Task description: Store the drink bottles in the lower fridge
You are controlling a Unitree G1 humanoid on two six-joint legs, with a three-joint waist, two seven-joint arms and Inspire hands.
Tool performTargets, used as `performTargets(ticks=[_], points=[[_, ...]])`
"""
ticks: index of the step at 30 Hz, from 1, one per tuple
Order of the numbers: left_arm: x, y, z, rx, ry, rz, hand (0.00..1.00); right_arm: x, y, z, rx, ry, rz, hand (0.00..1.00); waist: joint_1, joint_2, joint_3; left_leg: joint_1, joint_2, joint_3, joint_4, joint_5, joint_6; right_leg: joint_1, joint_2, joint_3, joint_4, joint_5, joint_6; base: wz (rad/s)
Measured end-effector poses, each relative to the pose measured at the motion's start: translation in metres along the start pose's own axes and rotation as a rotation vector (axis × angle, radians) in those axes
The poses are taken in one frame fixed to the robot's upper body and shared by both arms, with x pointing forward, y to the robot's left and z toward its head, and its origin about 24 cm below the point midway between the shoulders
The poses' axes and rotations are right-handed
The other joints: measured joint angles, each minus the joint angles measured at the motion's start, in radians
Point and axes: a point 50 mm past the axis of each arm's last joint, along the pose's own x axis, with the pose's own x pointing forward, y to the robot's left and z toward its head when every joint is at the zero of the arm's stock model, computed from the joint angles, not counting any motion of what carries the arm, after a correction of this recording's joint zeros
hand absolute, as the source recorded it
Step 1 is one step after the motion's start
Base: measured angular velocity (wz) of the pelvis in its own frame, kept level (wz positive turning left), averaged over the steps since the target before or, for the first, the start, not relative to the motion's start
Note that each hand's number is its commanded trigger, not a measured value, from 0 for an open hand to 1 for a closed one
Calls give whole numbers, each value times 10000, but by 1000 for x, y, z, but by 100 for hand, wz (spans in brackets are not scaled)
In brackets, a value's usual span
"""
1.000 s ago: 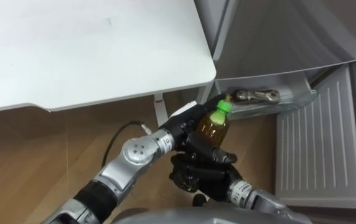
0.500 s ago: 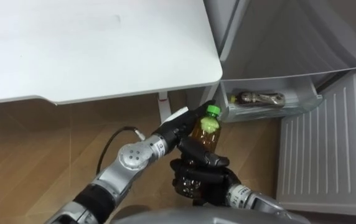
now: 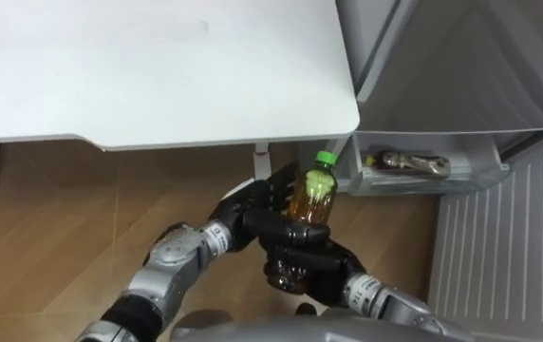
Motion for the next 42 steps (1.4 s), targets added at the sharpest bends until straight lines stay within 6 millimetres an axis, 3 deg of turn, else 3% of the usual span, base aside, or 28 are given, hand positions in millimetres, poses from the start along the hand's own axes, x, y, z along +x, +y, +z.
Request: performTargets(ticks=[9, 16, 20, 26, 30, 33, 42], points=[[-4, 5, -20, -2071, 547, -79, 0, -2, -2, -2, 102, 375, -87, 100, 62, 283, -116, 96, 0, -199, -43, -1, 0, 198, -6, -186, -3, 9, -2, 5], [-11, 10, -29, -3680, 496, 128, 0, -4, -4, -1, 108, 427, -149, 100, 178, 289, -121, 81, -4, -198, -40, 1, 2, 177, -16, -177, 17, 5, 0, 0], [-27, 24, -44, -5045, 264, 1254, 0, -9, -12, 8, 404, -86, -448, 100, 180, 261, -125, 150, -6, -244, -26, 1, 2, 284, -18, -199, 3, -5, 8, 3], [-75, 48, -80, -6695, 541, 3589, 0, -18, -20, 39, 1126, -1946, -667, 100, -123, 239, -120, 141, -21, -334, -21, -3, 4, 306, -17, -202, 0, -7, 9, 2], [-86, 52, -90, -8358, 35, 4682, 0, -23, -24, 48, 1512, -2555, -774, 100, -288, 234, -118, 89, -22, -464, -31, -5, 6, 319, -24, -221, 1, -10, 14, 9], [-90, 53, -94, -9492, -534, 5253, 0, -28, -28, 41, 1664, -2480, -960, 100, -324, 245, -120, 106, -11, -473, -57, -5, 5, 326, -14, -292, -1, -11, 14, 0], [-102, 50, -108, -10489, -544, 5851, 0, -38, -38, 22, 2205, -2132, -1583, 100, -305, 244, -116, 262, -32, -486, -115, -6, 8, 459, -37, -314, 4, -37, 46, -1]])
